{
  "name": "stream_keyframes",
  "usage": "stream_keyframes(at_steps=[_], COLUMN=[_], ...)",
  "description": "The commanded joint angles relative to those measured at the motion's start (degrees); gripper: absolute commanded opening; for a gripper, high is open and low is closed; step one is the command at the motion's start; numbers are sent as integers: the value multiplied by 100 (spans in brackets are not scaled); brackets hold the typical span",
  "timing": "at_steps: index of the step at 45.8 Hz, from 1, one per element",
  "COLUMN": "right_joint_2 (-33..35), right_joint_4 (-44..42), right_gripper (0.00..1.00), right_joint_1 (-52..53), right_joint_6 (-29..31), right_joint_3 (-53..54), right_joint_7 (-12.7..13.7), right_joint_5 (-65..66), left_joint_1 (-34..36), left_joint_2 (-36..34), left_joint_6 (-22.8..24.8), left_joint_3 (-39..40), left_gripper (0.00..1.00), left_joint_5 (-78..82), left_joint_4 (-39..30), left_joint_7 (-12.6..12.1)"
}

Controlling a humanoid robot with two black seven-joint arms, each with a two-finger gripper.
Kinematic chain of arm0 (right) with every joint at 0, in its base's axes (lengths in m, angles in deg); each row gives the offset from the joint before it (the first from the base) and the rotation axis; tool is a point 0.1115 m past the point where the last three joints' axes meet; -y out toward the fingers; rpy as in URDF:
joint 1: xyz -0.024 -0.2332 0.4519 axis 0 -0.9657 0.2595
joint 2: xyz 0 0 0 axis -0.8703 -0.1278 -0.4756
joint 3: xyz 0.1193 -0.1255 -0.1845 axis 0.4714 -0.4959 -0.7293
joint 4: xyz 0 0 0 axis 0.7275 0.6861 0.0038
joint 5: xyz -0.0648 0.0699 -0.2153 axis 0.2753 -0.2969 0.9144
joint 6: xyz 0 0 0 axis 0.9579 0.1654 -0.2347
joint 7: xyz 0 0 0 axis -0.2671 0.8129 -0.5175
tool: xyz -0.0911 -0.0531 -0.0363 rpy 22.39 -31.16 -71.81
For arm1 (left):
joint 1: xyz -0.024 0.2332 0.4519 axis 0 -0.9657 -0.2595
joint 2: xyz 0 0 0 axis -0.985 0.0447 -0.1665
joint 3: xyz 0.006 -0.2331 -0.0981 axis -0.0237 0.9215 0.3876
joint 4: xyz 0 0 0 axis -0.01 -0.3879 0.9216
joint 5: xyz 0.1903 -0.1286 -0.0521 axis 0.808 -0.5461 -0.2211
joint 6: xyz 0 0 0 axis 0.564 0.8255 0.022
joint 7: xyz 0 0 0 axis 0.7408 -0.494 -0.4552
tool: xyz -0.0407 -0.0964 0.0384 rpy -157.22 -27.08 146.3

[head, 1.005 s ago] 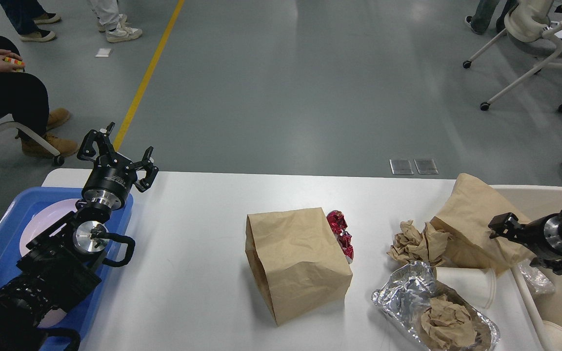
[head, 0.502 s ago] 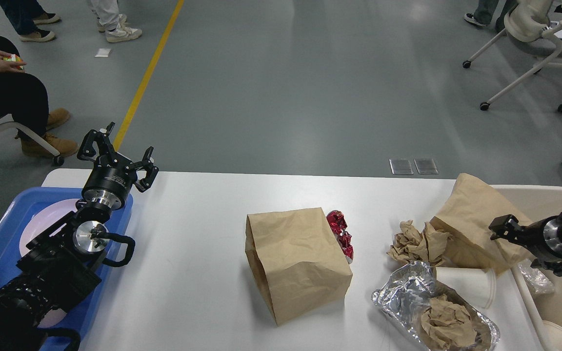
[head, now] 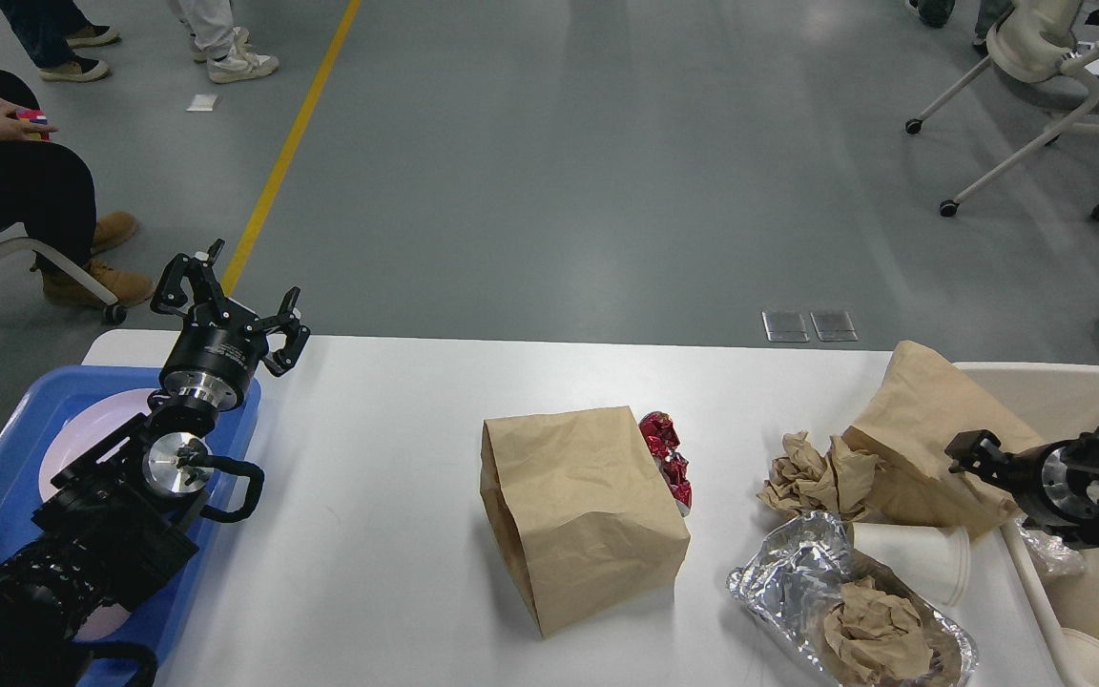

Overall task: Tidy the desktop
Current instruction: 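Lower the right gripper onto the crumpled brown paper bag and grasp, then lift the brown paper bag with the right gripper and drop it in the bin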

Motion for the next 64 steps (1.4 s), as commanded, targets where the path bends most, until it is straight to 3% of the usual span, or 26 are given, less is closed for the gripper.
stream_keyframes(at_steps=[1, 6, 8, 14, 16, 31, 43, 49, 64], right_joint_2=[-7, -16, -16, -16, -7, 11, 414, 942, 1803], right_joint_4=[2, 10, 10, 45, 37, 19, 370, 827, 1039], right_gripper=[95, 80, 70, 12, 0, 0, 0, 0, 0], right_joint_1=[-176, -194, -211, -220, -220, -27, 860, 1791, 3945], right_joint_6=[-268, -391, -400, -391, -391, -435, -268, 118, 1656], right_joint_3=[168, 168, 168, 168, 168, 247, 177, 177, 168], right_joint_7=[0, 0, 0, 9, 9, 18, 18, 18, 18], right_joint_5=[0, 0, 0, 0, 0, -193, -202, -194, -176], left_joint_1=[0, 0, 0, 0, 0, 0, 0, 0, 0], left_joint_2=[0, 0, 0, 0, 0, 0, 0, 0, 0], left_joint_6=[0, 0, 8, 0, 0, 8, 0, 0, 0], left_joint_3=[0, 0, 0, 0, 0, 0, 0, 0, 0], left_gripper=[97, 96, 97, 97, 96, 96, 97, 97, 97], left_joint_5=[0, 0, 0, 0, 0, 0, 0, 0, 0], left_joint_4=[0, 0, 0, 0, 0, 0, 0, 0, 0], left_joint_7=[0, 0, 0, 0, 0, 0, 0, 0, 0])
